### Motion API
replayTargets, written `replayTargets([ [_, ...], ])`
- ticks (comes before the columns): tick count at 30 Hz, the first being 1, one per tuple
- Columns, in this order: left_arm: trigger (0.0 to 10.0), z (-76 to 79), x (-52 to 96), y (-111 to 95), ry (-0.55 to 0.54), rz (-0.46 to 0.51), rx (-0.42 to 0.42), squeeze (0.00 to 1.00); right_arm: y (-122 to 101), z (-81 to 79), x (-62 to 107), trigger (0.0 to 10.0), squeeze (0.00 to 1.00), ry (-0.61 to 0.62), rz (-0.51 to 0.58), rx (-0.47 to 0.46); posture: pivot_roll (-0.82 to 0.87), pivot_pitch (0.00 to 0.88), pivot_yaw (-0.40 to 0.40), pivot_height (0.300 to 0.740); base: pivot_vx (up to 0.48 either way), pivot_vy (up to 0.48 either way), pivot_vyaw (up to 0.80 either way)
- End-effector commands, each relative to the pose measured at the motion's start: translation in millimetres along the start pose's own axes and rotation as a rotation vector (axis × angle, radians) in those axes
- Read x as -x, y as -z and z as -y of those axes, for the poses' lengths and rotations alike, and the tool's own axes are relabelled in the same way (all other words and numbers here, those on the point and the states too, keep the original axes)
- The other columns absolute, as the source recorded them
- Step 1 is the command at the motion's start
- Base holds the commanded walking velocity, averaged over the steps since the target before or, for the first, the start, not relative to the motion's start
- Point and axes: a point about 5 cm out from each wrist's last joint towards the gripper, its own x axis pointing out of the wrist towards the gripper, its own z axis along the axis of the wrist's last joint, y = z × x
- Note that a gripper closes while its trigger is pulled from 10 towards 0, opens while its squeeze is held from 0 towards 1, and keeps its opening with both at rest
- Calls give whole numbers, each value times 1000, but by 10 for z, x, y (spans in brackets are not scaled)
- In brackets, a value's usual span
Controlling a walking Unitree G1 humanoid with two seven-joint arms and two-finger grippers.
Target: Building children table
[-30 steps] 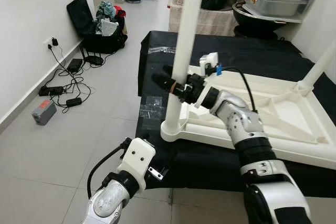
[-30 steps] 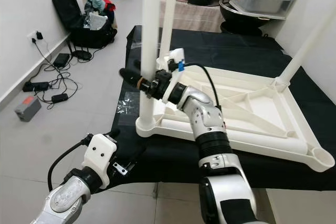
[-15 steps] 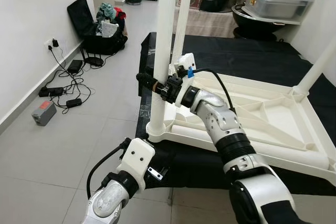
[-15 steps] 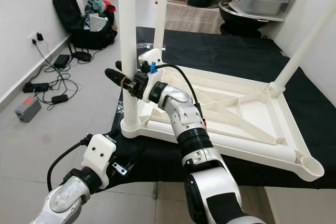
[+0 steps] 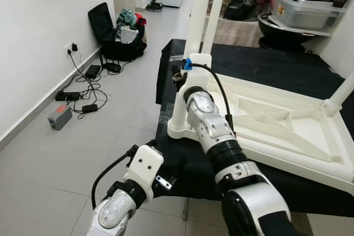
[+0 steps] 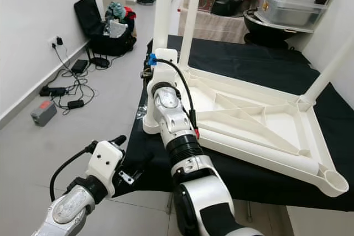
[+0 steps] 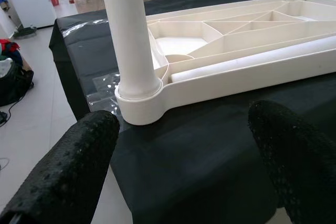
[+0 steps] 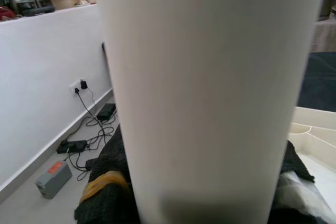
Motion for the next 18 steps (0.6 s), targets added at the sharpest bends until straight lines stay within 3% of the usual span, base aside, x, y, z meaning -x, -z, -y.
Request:
replayTargets([
  [1,10000,34,-2,29,13,-9,-7,0,261,107,34,10000,0,53,-106,-53,109,83,-98,740,0,0,0],
  [2,10000,34,-2,29,13,-9,-6,0,235,76,35,10000,867,32,-84,-75,111,85,-100,740,0,0,0],
  [3,10000,34,-2,29,13,-9,-6,0,235,76,35,10000,867,32,-84,-75,111,85,-100,740,0,0,0],
  [4,10000,34,-2,29,12,-9,-5,0,197,62,44,10000,1000,39,-53,-89,111,84,-104,740,0,0,0],
  [12,10000,30,-3,33,8,-9,0,0,95,67,64,10000,1000,-37,23,-110,104,80,-101,740,0,0,0],
  [13,10000,32,-5,36,8,-9,1,0,87,87,83,10000,0,-65,39,-126,104,75,-103,740,0,0,0],
  [14,10000,33,-6,38,8,-9,1,0,93,72,113,10000,0,-137,42,-179,103,75,-101,740,0,0,0],
  [17,10000,34,-7,38,7,-9,1,0,97,103,140,10000,0,-162,53,-194,103,75,-101,740,0,0,0],
  [18,10000,33,-7,40,6,-9,1,0,106,117,184,10000,0,-240,57,-225,102,70,-100,740,0,0,0],
])
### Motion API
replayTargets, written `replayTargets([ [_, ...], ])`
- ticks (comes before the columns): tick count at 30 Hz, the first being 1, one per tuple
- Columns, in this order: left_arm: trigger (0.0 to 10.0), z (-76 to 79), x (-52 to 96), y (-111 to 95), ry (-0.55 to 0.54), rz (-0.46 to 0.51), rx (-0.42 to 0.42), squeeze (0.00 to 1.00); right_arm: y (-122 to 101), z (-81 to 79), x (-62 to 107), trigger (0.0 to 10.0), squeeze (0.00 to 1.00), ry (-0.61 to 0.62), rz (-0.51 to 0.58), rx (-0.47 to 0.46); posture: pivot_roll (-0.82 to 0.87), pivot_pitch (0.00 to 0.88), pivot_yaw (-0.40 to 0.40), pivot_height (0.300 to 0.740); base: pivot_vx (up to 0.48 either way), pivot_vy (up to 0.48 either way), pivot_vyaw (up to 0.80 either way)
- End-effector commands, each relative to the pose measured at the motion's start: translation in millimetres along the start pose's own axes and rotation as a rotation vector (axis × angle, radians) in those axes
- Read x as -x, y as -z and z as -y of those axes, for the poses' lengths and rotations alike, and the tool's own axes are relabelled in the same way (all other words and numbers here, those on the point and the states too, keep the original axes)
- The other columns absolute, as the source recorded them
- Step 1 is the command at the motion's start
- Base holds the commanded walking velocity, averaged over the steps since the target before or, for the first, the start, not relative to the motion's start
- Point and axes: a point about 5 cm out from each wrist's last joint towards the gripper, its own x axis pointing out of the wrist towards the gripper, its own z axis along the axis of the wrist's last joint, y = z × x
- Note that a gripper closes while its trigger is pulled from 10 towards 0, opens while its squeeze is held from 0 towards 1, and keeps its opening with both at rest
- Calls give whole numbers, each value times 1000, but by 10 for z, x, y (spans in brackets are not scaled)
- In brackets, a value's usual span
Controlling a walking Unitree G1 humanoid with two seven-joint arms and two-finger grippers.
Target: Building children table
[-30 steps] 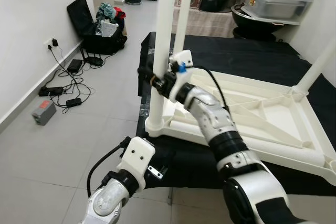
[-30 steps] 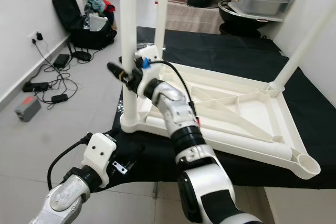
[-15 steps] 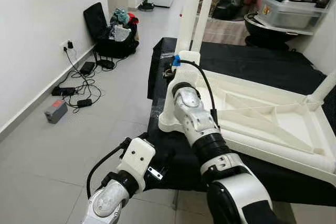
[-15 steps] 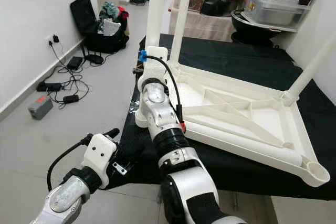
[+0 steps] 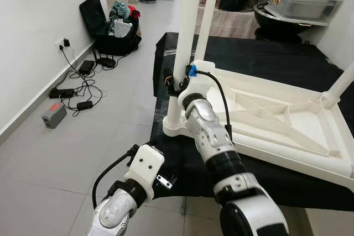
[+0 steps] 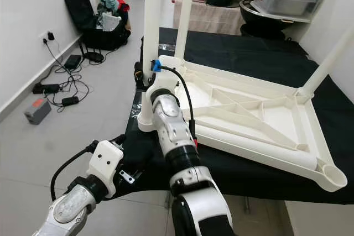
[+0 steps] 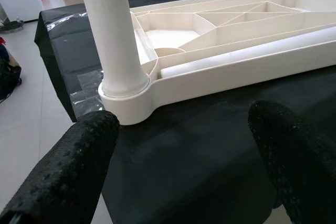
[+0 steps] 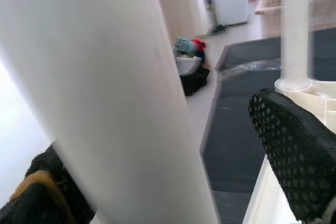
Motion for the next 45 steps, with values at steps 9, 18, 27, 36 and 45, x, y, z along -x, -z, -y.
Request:
replayTargets([
  [9,10000,21,-4,48,9,-10,3,0,43,250,330,10000,0,-248,-4,8,95,60,-93,740,0,0,0],
  [18,10000,13,-9,60,9,-14,1,0,67,474,634,10000,0,-381,-23,4,95,58,-91,740,0,0,0],
  [27,10000,-60,-19,93,-40,-37,1,0,140,907,859,10000,0,-56,-59,123,84,58,-79,740,0,0,-70],
  [36,10000,-106,-34,128,-74,-63,-26,0,154,859,900,10000,0,-13,-38,78,89,50,-79,740,0,0,-760],
  [45,10000,-140,-35,142,-100,-67,-51,0,143,921,795,10000,0,257,-61,118,91,51,-77,740,0,-221,0],
])
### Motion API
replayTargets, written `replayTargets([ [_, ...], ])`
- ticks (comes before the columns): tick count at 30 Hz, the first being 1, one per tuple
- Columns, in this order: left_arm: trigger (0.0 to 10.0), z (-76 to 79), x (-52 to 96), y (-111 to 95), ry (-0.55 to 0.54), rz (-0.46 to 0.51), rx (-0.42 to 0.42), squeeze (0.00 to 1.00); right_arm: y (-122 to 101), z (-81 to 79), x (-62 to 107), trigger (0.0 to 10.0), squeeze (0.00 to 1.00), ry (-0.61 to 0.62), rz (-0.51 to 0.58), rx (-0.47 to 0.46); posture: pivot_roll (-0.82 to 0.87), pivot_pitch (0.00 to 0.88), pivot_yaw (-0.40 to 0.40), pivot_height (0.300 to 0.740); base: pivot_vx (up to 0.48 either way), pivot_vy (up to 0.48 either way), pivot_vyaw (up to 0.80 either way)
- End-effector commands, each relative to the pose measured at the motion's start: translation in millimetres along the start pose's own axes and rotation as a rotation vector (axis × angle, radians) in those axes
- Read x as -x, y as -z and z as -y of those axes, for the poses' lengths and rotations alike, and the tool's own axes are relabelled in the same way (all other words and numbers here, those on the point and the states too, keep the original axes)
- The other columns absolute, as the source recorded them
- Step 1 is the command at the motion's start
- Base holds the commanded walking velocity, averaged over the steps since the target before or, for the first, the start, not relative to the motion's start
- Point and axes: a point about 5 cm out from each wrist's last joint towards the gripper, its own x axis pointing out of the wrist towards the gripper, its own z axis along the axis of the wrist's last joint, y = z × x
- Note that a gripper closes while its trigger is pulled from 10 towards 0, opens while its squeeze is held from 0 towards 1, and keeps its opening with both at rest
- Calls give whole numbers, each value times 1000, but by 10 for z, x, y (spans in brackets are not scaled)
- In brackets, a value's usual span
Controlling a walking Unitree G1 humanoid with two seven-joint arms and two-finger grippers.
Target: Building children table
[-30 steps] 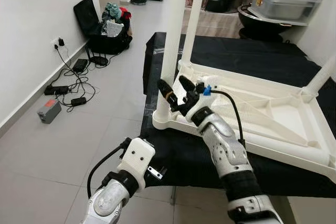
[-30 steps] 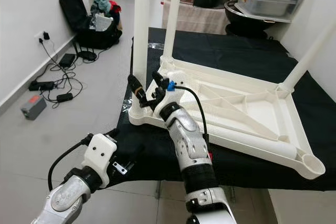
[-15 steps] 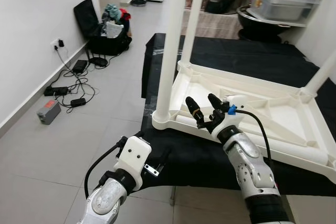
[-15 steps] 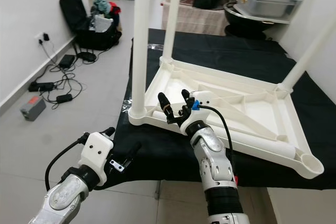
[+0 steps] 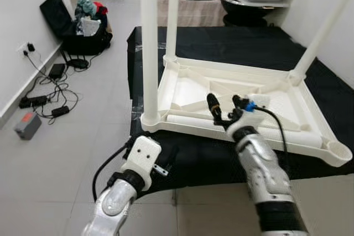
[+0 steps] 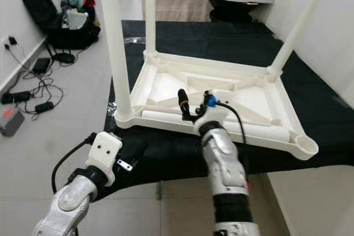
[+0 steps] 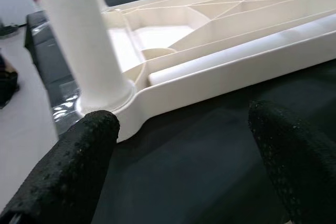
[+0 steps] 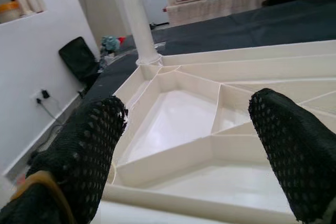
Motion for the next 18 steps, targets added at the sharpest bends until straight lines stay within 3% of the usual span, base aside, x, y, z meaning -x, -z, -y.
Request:
replayTargets([
  [1,10000,13,7,56,2,-26,-3,0,27,35,-5,10000,0,-31,-45,25,91,51,-76,740,0,-390,0],
  [3,10000,13,7,56,2,-26,-3,0,27,35,-5,10000,0,-31,-45,25,91,51,-76,740,0,-390,0],
  [5,10000,12,5,57,0,-25,-4,0,57,7,-3,10000,0,-115,-96,43,92,52,-74,740,0,-409,0],
  [7,10000,32,9,63,25,-25,-6,0,70,14,-3,10000,0,-140,-98,172,92,50,-74,740,0,-435,0],
  [18,10000,41,19,57,36,-23,-14,0,25,85,-37,10000,0,-98,-71,116,95,52,-73,740,0,-430,0],
])
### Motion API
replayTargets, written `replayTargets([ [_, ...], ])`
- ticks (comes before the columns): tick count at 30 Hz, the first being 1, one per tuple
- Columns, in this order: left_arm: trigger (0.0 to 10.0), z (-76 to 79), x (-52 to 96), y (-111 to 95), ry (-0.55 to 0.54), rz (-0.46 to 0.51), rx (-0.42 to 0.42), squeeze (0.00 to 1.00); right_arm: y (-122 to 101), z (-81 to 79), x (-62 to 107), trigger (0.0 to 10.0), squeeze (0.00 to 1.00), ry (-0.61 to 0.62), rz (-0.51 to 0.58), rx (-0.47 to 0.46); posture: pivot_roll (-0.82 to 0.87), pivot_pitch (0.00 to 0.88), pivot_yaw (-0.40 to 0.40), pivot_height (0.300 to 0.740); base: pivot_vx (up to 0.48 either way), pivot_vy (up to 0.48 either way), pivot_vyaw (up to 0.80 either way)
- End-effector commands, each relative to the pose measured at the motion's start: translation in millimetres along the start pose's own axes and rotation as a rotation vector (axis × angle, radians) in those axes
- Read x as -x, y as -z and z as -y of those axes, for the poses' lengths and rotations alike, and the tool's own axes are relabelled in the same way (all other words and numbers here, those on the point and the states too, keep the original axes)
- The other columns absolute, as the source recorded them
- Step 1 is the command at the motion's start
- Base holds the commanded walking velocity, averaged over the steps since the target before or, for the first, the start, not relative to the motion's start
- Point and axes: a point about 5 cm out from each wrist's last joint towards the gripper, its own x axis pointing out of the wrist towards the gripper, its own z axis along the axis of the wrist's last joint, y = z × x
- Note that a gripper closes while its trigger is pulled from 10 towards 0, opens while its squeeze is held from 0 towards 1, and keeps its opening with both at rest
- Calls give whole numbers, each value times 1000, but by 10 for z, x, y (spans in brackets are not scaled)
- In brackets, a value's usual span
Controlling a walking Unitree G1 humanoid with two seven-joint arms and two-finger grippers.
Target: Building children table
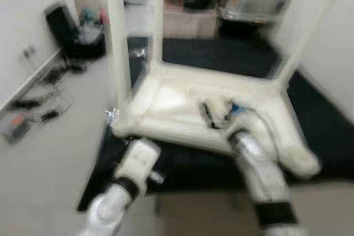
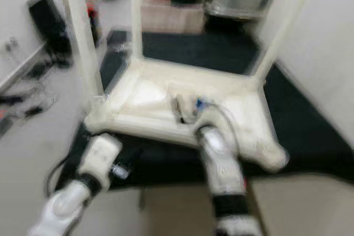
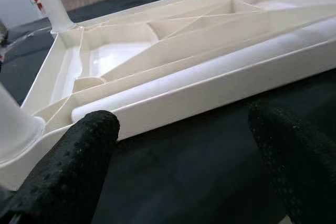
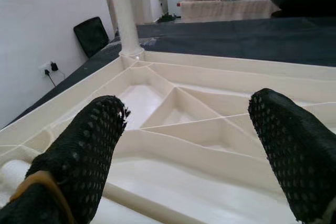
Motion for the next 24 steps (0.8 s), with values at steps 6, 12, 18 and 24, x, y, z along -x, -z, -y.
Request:
replayTargets([
  [6,10000,25,4,16,-9,-15,45,0,-117,200,-89,10000,0,67,-39,-29,95,55,-70,740,257,-123,0],
  [12,10000,20,11,0,-11,-11,51,0,-250,269,-239,10000,0,43,-144,-94,97,65,-73,740,0,0,0],
  [18,10000,17,18,1,-18,-16,69,0,-288,433,-324,10000,0,-48,-317,-100,95,75,-75,740,0,0,0],
  [24,10000,23,27,-11,-21,-17,78,0,-275,628,-284,10000,0,-72,-378,-96,95,88,-76,740,0,0,0],
])
